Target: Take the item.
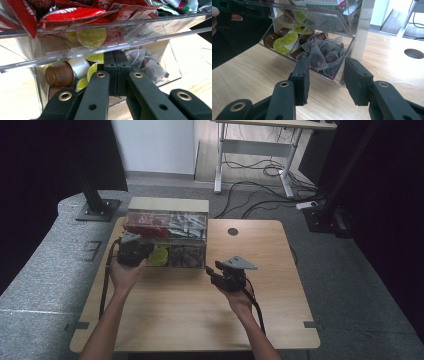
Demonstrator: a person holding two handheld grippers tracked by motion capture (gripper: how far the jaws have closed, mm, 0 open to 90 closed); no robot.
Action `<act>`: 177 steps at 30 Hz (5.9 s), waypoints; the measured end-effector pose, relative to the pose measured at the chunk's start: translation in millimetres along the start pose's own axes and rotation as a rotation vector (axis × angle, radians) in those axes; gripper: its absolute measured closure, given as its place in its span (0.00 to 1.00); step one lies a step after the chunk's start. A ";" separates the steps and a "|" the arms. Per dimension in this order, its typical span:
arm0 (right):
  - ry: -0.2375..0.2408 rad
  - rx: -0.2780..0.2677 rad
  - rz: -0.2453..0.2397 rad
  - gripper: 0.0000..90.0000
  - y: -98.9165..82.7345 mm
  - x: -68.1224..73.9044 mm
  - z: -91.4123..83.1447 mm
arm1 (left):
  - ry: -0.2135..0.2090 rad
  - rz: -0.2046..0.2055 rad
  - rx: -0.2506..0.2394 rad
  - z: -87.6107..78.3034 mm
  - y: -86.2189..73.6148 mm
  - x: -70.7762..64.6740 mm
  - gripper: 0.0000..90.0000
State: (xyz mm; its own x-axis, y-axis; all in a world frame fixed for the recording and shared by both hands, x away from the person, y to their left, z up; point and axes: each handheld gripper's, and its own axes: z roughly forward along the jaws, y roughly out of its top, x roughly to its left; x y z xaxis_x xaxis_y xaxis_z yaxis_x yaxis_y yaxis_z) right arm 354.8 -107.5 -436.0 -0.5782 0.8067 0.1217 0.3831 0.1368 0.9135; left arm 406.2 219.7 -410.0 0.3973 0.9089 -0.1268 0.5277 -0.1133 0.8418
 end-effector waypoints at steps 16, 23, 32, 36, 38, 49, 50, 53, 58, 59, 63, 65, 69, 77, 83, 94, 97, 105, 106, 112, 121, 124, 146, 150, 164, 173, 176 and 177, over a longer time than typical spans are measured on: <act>0.000 0.041 -0.021 0.61 1.0 4.2 28.9 | -0.001 0.002 -0.005 -0.2 -0.1 -0.9 1.00; 0.002 0.051 -0.016 0.61 -1.5 4.2 38.2 | 0.000 0.004 -0.006 -0.4 -0.3 -1.3 1.00; 0.008 0.059 -0.003 0.60 -4.5 2.0 49.1 | -0.003 0.007 -0.003 0.5 -0.4 -2.7 1.00; 0.003 0.068 0.006 0.60 -6.2 0.8 53.8 | -0.003 0.008 -0.001 0.7 -0.2 -2.7 1.00; 0.001 0.068 0.002 0.60 -6.6 0.5 56.0 | -0.003 0.009 0.000 0.8 -0.3 -2.8 1.00; -0.004 0.080 0.018 0.60 -9.7 -1.4 69.8 | -0.002 0.012 0.002 1.2 -0.4 -2.7 1.00; -0.005 0.081 0.020 0.60 -10.0 -1.7 70.9 | -0.002 0.012 0.002 1.3 -0.5 -2.7 1.00; -0.007 0.083 0.023 0.60 -10.5 -2.2 73.8 | -0.002 0.013 0.002 1.4 -0.6 -2.7 1.00; -0.008 0.080 0.026 0.60 -9.9 -2.2 76.6 | -0.003 0.014 0.001 1.6 -0.7 -3.1 1.00; -0.008 0.079 0.025 0.60 -9.4 -2.1 77.2 | -0.004 0.014 0.001 1.7 -0.7 -3.1 0.99; -0.002 0.071 0.027 0.61 -7.8 -1.1 79.4 | -0.004 0.012 -0.001 1.8 -0.6 -3.0 0.99; 0.002 0.070 0.027 0.61 -7.7 -0.2 81.7 | -0.005 0.012 -0.001 2.0 -0.6 -2.9 0.99; 0.000 0.075 0.025 0.61 -7.9 -0.5 85.8 | -0.006 0.013 0.002 2.1 -0.5 -2.3 1.00; 0.002 0.080 0.029 0.61 -5.3 1.6 91.2 | -0.006 0.013 0.002 2.8 -0.8 -2.3 0.99; 0.004 0.082 0.022 0.60 -2.7 5.5 100.8 | -0.011 0.010 0.001 4.7 -0.9 -2.6 0.99; 0.004 0.074 0.025 0.58 -0.4 11.1 116.9 | -0.011 0.011 0.007 5.3 -1.0 -1.1 0.99; -0.003 0.074 0.018 0.58 0.3 12.3 119.2 | -0.012 0.009 0.005 5.4 -0.8 -0.6 1.00; -0.027 0.074 0.009 0.56 2.4 14.4 127.7 | -0.010 0.007 0.008 6.3 -1.0 0.6 0.99; -0.034 0.081 0.009 0.55 1.5 13.7 129.5 | -0.009 0.007 0.010 6.2 -1.0 1.0 0.99; -0.034 0.086 0.010 0.56 -1.4 12.9 132.9 | -0.009 0.006 0.011 6.8 -0.9 1.4 0.99; -0.043 0.069 0.008 0.62 -1.5 13.5 137.6 | -0.012 0.002 0.013 8.4 -1.2 0.7 0.99; -0.050 0.071 0.008 0.70 -2.5 13.9 139.6 | -0.014 0.007 0.009 8.3 -1.4 -0.5 0.99; -0.034 0.055 0.005 0.97 -0.9 10.1 137.5 | -0.016 0.009 0.012 8.8 -1.9 -1.3 0.99; -0.021 0.051 0.012 0.98 -0.2 9.5 134.8 | -0.017 0.009 0.012 8.9 -2.6 -1.1 0.99; 0.028 0.001 0.005 0.99 10.3 12.9 112.2 | -0.011 0.004 0.008 8.8 -3.6 -0.2 0.99; 0.041 -0.021 -0.006 0.99 14.5 13.5 100.2 | -0.007 0.003 0.007 8.8 -3.7 -0.8 0.99; 0.042 -0.025 -0.006 0.99 15.2 12.5 97.6 | -0.006 0.003 0.009 9.1 -3.5 -1.1 0.99; 0.042 -0.028 -0.005 0.99 15.5 12.0 96.0 | -0.005 0.003 0.010 9.1 -3.4 -1.1 0.99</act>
State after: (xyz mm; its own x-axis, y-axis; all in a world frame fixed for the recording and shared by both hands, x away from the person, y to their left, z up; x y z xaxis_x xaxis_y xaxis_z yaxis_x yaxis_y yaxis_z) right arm 423.0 -40.5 -457.7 -0.6099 0.7813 0.1324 0.3597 0.1241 0.9248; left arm 410.8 215.4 -417.5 0.4030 0.9064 -0.1267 0.5337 -0.1204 0.8371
